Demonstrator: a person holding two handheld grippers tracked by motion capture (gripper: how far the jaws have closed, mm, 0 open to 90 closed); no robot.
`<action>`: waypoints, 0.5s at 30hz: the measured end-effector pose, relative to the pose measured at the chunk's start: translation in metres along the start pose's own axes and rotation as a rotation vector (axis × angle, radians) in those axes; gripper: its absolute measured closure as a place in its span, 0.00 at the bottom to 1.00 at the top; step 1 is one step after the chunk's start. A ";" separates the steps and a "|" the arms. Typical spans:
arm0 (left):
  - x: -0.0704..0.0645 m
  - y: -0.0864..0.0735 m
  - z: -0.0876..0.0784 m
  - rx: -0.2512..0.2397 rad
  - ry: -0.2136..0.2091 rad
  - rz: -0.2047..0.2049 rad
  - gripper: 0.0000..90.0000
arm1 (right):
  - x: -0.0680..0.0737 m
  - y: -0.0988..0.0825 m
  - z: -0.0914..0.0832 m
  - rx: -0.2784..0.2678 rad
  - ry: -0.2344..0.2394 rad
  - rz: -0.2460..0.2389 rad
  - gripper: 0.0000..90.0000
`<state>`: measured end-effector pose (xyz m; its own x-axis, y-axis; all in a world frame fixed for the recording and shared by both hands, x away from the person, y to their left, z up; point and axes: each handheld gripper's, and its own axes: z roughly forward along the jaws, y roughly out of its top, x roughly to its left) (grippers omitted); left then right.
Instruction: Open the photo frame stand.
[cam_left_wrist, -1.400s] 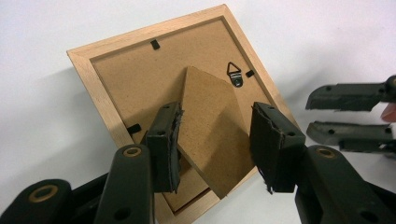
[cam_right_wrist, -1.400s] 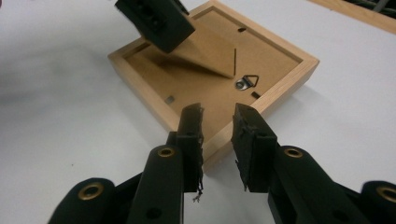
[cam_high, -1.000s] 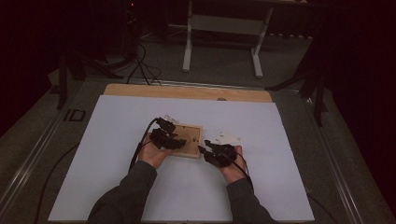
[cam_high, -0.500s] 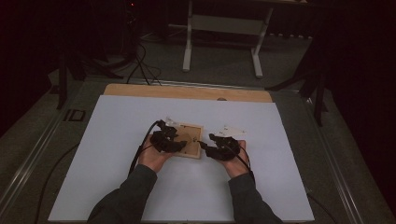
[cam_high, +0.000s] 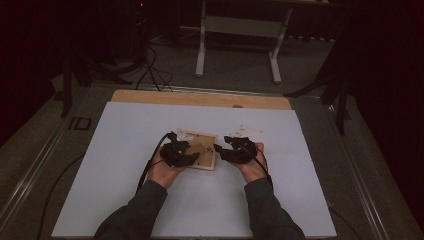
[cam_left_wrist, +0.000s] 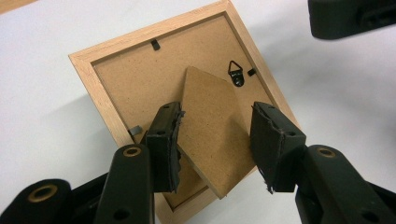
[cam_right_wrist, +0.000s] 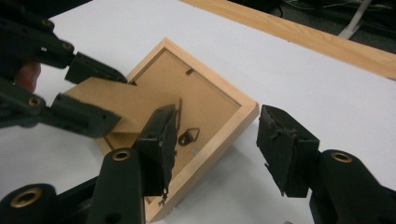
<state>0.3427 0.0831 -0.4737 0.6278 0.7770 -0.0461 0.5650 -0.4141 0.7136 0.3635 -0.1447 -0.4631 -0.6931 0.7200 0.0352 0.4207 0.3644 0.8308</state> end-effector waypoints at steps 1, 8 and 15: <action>-0.001 0.000 0.000 -0.002 0.003 0.002 0.60 | -0.001 0.002 0.000 -0.001 0.002 0.002 0.52; -0.005 -0.004 -0.002 -0.021 0.023 0.027 0.60 | -0.005 0.009 -0.001 -0.012 0.001 0.009 0.52; -0.010 -0.008 -0.004 -0.041 0.045 0.051 0.60 | -0.008 0.012 0.000 -0.011 0.005 0.015 0.52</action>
<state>0.3296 0.0806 -0.4762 0.6298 0.7765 0.0216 0.5101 -0.4344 0.7423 0.3742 -0.1466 -0.4530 -0.6899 0.7221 0.0504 0.4244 0.3471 0.8363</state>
